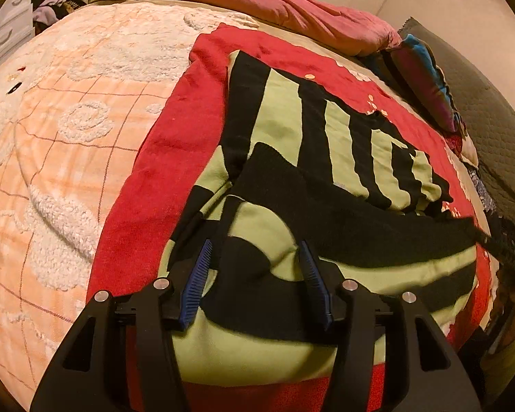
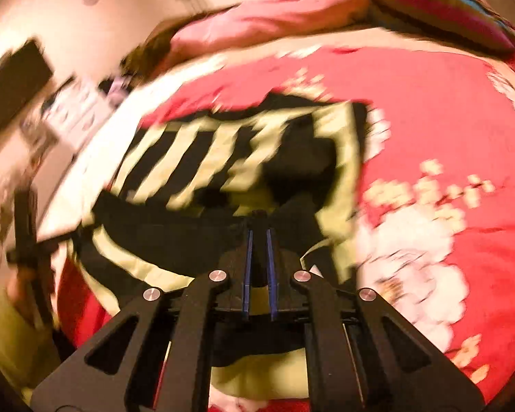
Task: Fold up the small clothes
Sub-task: 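Grasp the folded hem edge with both tools and smooth it flat, then lift the folded edge with both tools and fold it toward the collar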
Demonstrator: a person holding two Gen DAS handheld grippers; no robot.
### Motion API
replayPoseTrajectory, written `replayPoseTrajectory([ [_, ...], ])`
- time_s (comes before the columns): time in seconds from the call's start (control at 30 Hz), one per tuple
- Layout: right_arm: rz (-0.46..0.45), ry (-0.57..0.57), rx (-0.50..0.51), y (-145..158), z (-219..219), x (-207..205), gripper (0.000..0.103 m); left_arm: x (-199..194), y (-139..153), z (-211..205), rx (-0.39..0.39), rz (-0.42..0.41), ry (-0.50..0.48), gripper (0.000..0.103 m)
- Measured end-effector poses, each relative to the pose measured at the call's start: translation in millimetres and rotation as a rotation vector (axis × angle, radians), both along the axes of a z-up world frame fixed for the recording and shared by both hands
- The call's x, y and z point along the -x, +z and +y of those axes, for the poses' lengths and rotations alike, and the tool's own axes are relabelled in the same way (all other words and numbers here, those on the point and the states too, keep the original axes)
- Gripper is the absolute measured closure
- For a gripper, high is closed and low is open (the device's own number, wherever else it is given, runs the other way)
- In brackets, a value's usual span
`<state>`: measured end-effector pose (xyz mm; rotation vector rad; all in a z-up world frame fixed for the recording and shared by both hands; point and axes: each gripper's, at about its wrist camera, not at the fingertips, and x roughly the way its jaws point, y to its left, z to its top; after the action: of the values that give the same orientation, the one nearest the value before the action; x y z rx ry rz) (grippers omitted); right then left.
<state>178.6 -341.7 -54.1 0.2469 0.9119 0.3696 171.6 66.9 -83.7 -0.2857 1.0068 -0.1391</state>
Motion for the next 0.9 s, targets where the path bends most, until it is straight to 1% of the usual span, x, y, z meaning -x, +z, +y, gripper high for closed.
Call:
replayPoseTrajectory([
  [0.1,0.001,-0.015,0.06,-8,2,-18,0.097,-1,1,0,-0.005,0.001,0.004,0.052],
  [0.13,0.01,-0.014,0.104,-15,8,-25,0.095,-1,1,-1,-0.006,0.002,0.003,0.052],
  [0.2,0.017,0.005,0.167,-29,19,-32,0.088,-1,0,0,-0.005,0.002,0.004,0.052],
  [0.23,0.012,0.013,0.185,-33,23,-33,0.081,-1,1,1,-0.002,0.003,0.005,0.052],
  [0.27,0.003,0.019,0.176,-33,24,-32,0.075,-1,1,1,-0.001,0.002,0.005,0.052],
  [0.3,-0.008,0.015,0.146,-29,22,-28,0.072,-2,2,1,-0.001,0.0,0.005,0.052],
  [0.37,-0.04,-0.002,0.089,-19,14,-19,0.055,-1,3,2,0.0,-0.008,0.002,0.052],
  [0.43,-0.082,-0.017,0.073,-7,3,-4,0.051,-2,2,2,0.006,-0.009,-0.002,0.052],
  [0.47,-0.083,-0.014,0.08,-5,2,-2,0.051,-3,1,2,0.008,-0.008,-0.004,0.052],
  [0.6,-0.038,0.02,0.18,-14,4,1,0.051,-1,-1,-2,-0.002,-0.01,-0.01,0.055],
  [0.67,-0.002,0.027,0.19,-22,8,-4,0.051,0,-1,-4,-0.006,-0.009,-0.016,0.07],
  [0.7,0.027,0.018,0.192,-27,7,-6,0.053,1,-1,-5,-0.008,-0.008,-0.017,0.073],
  [0.73,0.065,0.001,0.179,-34,5,-9,0.059,2,0,-5,-0.007,-0.008,-0.021,0.079],
  [0.77,0.091,-0.009,0.142,-40,1,-9,0.063,3,0,-6,-0.007,-0.009,-0.022,0.082],
  [0.83,0.1,-0.036,0.037,-43,-11,-5,0.064,5,1,-7,-0.012,-0.014,-0.029,0.086],
  [0.9,0.082,-0.054,-0.052,-39,-22,2,0.064,7,3,-4,-0.003,-0.026,-0.026,0.087],
])
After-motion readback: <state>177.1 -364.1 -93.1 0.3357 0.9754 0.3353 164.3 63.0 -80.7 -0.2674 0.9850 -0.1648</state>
